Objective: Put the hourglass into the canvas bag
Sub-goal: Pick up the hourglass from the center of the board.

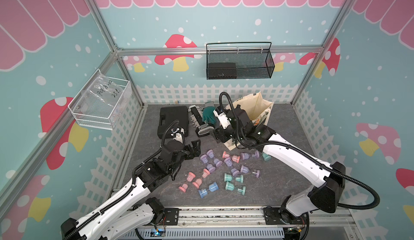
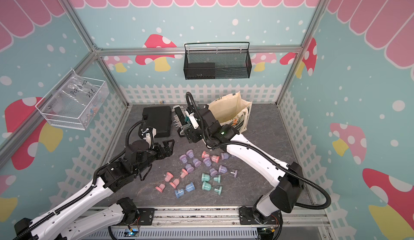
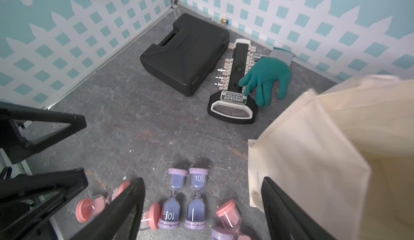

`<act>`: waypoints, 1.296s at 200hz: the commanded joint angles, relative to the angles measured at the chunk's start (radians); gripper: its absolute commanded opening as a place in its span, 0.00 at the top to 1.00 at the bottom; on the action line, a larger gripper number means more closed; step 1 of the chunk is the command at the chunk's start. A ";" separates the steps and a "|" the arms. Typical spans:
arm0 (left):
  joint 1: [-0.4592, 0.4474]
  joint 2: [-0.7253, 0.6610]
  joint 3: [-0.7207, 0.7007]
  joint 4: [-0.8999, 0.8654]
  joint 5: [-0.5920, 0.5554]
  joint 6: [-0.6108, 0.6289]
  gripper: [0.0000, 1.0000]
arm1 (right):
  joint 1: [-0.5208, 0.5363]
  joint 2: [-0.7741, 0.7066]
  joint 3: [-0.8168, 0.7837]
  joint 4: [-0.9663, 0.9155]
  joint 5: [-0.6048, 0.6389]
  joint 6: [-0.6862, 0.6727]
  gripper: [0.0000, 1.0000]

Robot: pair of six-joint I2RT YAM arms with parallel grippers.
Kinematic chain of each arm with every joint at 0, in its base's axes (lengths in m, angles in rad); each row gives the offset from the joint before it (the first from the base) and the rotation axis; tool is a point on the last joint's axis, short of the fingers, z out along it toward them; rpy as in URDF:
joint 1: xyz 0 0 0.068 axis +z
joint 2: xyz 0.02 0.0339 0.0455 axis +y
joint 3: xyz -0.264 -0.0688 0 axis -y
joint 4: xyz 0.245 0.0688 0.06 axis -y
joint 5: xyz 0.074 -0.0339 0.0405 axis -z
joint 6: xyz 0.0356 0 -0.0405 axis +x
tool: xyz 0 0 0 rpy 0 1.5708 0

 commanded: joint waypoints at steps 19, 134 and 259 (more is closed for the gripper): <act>0.009 -0.047 -0.065 -0.047 -0.063 -0.059 0.01 | 0.040 0.089 -0.085 0.044 0.008 0.041 0.20; 0.014 -0.066 -0.141 -0.040 -0.076 -0.137 0.01 | 0.056 0.339 -0.146 0.126 0.041 0.058 0.32; 0.019 -0.042 -0.125 -0.025 -0.079 -0.124 0.01 | 0.057 0.535 -0.055 0.150 0.090 0.039 0.41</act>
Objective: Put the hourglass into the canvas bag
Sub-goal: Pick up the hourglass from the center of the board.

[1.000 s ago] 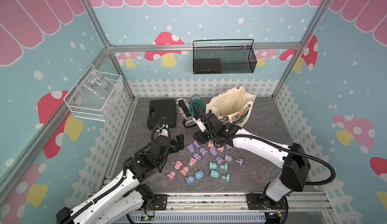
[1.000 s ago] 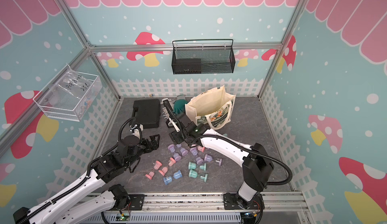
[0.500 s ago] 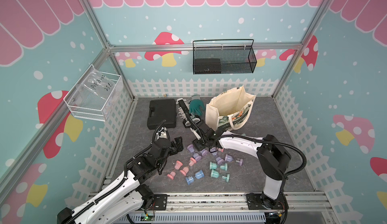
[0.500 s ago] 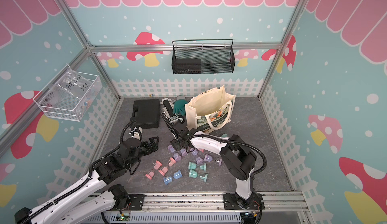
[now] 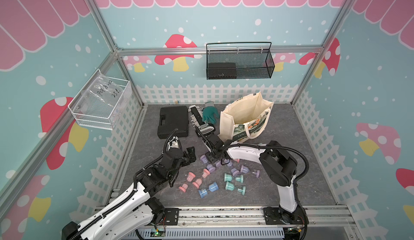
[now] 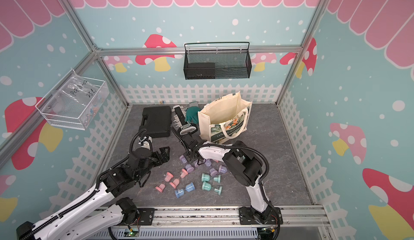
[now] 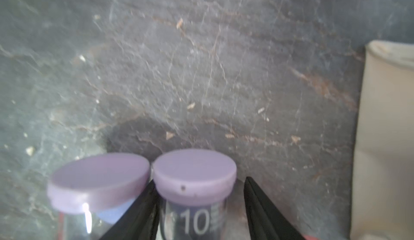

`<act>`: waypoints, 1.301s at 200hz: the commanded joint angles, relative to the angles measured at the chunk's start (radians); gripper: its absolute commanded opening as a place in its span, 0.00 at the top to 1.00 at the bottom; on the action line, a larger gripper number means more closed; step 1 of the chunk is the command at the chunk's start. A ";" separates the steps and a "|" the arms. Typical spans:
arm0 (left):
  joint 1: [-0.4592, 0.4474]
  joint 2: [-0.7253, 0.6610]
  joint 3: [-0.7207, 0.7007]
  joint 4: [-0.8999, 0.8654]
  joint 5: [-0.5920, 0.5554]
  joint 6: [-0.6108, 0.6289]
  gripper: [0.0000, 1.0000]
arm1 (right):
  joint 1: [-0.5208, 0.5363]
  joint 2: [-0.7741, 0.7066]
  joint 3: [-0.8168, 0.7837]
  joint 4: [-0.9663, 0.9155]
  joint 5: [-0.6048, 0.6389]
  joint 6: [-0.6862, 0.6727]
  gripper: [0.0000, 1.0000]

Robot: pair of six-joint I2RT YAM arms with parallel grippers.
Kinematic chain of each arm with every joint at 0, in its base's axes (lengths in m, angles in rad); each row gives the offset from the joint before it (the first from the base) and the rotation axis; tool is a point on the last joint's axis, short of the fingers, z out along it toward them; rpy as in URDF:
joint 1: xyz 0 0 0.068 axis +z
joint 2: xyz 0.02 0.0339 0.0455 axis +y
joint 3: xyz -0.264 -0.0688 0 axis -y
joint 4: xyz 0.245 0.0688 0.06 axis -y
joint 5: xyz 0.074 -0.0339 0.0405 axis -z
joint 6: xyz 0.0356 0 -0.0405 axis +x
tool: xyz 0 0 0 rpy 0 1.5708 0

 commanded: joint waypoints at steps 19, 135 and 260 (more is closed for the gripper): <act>0.008 0.009 0.010 0.002 -0.018 -0.006 0.01 | 0.007 0.058 0.051 0.009 0.029 -0.019 0.43; 0.018 0.024 0.012 0.012 -0.002 -0.004 0.01 | 0.007 0.055 0.051 0.010 0.043 -0.044 0.62; 0.022 0.017 0.067 -0.006 0.007 0.037 0.01 | 0.003 -0.103 0.060 0.016 -0.003 -0.047 0.68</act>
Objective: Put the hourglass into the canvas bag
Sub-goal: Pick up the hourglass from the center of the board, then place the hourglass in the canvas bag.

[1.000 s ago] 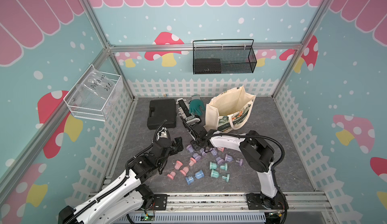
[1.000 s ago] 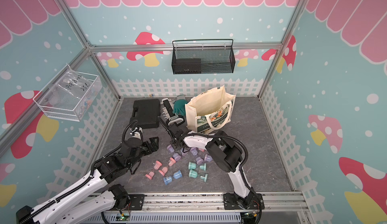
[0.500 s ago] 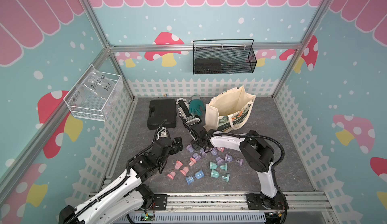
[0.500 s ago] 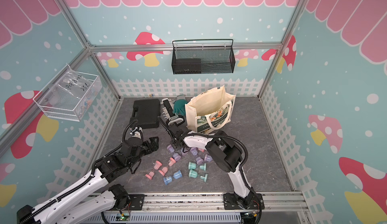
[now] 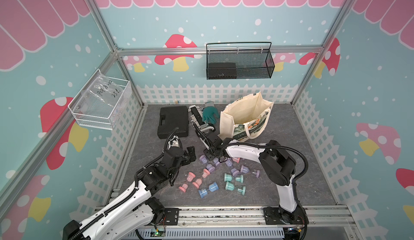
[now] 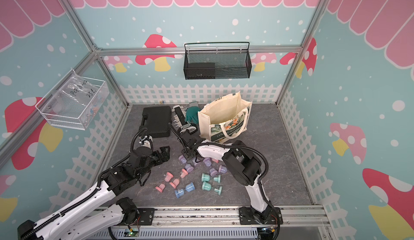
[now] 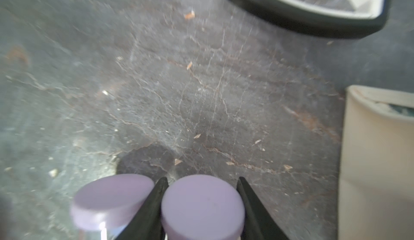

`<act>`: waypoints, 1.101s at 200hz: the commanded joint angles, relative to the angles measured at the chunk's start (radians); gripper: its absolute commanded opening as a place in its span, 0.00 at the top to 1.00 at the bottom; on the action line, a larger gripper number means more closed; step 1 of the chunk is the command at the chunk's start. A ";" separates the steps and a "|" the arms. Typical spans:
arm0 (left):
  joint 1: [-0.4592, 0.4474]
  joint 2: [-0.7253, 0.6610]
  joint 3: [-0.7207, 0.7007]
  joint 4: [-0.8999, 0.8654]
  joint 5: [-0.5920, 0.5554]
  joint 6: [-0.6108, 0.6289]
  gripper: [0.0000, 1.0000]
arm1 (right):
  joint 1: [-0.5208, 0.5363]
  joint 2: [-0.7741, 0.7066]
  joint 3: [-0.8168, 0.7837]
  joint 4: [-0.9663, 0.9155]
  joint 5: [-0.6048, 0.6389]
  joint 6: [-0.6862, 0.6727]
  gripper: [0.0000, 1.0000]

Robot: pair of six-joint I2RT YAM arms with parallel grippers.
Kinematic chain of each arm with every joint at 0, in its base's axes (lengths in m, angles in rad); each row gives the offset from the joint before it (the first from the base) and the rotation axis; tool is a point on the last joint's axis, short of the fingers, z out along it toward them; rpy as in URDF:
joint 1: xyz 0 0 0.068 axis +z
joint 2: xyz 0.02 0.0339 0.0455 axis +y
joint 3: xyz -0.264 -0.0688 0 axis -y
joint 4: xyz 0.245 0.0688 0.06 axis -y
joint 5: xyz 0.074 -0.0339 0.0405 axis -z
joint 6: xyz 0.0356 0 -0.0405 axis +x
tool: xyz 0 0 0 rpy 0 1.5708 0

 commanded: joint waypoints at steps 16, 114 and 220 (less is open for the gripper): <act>0.009 -0.003 0.066 -0.008 0.006 0.035 0.01 | 0.000 -0.126 0.025 -0.001 -0.003 -0.017 0.69; 0.010 0.076 0.199 -0.010 0.082 0.117 0.01 | -0.023 -0.277 0.163 -0.055 0.047 -0.081 0.71; 0.007 0.238 0.364 0.094 0.233 0.175 0.01 | -0.145 -0.375 0.394 -0.111 0.036 -0.117 0.76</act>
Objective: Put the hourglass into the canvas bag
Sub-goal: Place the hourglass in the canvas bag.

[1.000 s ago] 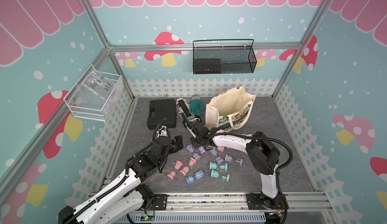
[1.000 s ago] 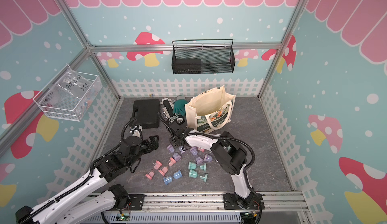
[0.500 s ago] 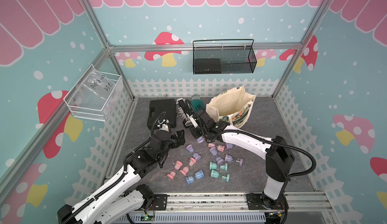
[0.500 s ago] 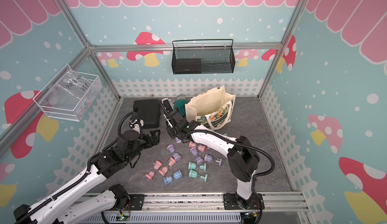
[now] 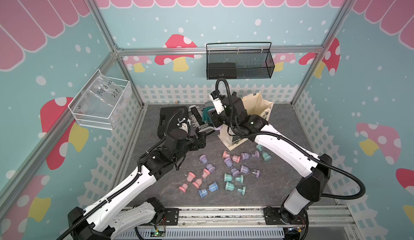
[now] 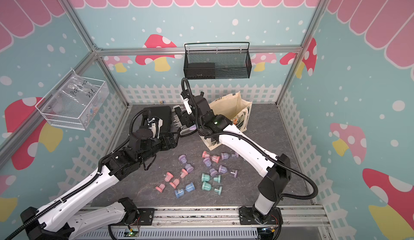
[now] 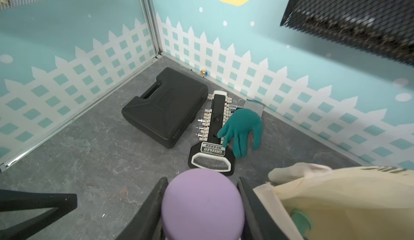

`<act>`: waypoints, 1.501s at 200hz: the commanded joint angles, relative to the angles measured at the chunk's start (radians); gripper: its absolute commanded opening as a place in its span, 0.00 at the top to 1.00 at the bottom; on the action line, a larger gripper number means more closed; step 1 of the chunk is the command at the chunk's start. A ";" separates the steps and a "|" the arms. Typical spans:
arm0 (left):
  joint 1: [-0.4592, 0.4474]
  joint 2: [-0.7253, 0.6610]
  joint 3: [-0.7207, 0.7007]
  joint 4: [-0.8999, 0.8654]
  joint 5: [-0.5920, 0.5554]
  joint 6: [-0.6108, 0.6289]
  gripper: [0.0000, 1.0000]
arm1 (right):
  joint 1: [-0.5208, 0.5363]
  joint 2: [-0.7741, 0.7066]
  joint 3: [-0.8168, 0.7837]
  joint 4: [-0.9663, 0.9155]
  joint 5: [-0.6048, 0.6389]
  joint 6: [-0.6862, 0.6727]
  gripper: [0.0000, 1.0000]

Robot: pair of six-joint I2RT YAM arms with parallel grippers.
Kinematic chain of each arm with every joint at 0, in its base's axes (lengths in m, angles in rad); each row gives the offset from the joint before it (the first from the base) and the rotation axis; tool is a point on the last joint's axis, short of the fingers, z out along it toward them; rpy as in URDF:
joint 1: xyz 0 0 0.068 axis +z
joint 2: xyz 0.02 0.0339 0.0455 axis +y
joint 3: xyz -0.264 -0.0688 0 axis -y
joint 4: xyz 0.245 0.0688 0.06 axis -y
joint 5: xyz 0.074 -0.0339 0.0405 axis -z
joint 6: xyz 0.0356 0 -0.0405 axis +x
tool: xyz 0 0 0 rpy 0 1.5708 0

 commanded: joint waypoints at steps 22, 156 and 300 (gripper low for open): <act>-0.002 0.052 0.049 0.082 0.056 0.015 0.01 | -0.115 -0.058 0.062 -0.034 -0.054 -0.003 0.76; -0.080 0.189 0.090 0.182 0.127 0.021 0.01 | -0.388 0.088 0.060 -0.116 0.019 -0.023 0.77; -0.097 0.277 0.125 0.185 0.124 0.012 0.01 | -0.414 0.311 -0.115 -0.010 0.048 0.027 0.78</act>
